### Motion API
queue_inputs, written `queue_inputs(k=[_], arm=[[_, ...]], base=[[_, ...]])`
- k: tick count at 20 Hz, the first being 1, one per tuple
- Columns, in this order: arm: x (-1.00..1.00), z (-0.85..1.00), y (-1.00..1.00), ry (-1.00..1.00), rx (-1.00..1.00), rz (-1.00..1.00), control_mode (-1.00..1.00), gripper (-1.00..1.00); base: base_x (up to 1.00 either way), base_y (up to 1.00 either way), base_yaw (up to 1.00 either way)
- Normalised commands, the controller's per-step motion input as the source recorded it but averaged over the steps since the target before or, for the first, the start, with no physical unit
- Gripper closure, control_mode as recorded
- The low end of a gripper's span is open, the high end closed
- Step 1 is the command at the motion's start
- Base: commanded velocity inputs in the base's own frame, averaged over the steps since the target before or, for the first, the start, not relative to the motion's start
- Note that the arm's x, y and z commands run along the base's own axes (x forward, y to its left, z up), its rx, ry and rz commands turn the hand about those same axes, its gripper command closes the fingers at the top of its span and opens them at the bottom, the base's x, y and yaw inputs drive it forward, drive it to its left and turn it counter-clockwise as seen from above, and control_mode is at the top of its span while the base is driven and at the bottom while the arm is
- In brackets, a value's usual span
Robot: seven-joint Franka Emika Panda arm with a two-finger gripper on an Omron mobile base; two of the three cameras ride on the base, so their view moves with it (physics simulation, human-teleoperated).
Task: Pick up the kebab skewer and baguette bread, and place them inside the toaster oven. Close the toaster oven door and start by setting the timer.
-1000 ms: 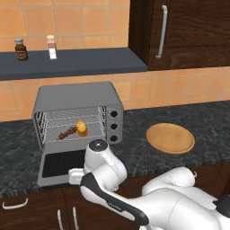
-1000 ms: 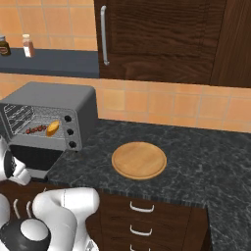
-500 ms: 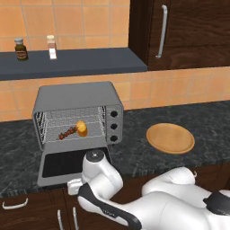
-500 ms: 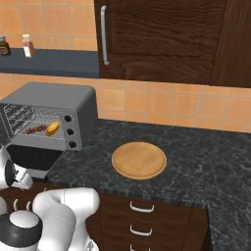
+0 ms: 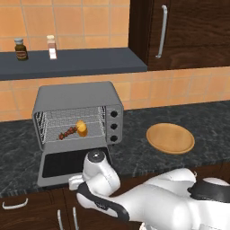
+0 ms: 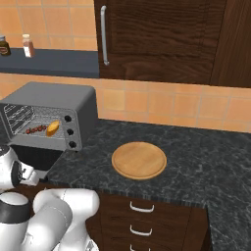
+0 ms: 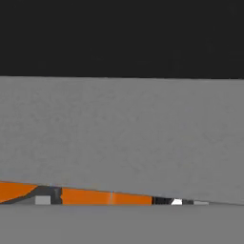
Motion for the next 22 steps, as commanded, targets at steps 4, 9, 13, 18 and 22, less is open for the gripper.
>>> queue_inputs(k=[4, 9, 13, 18, 22], arm=[[0.5, 0.0, 0.0, -0.11, 0.0, 0.0, -1.0, -1.0], [0.36, 0.01, 0.0, -0.16, 0.0, 0.0, -1.0, -1.0], [0.29, 0.14, 0.0, -0.24, 0.0, 0.0, -1.0, -1.0], [0.41, 0.23, 0.0, -0.28, 0.0, 0.0, -1.0, -1.0], [0.61, 0.47, -0.01, -0.18, 0.0, 0.0, -1.0, -1.0]], base=[[0.0, 0.0, 0.0], [0.0, 0.0, 0.0], [0.0, 0.0, 0.0], [0.0, 0.0, 0.0], [0.0, 0.0, 0.0]])
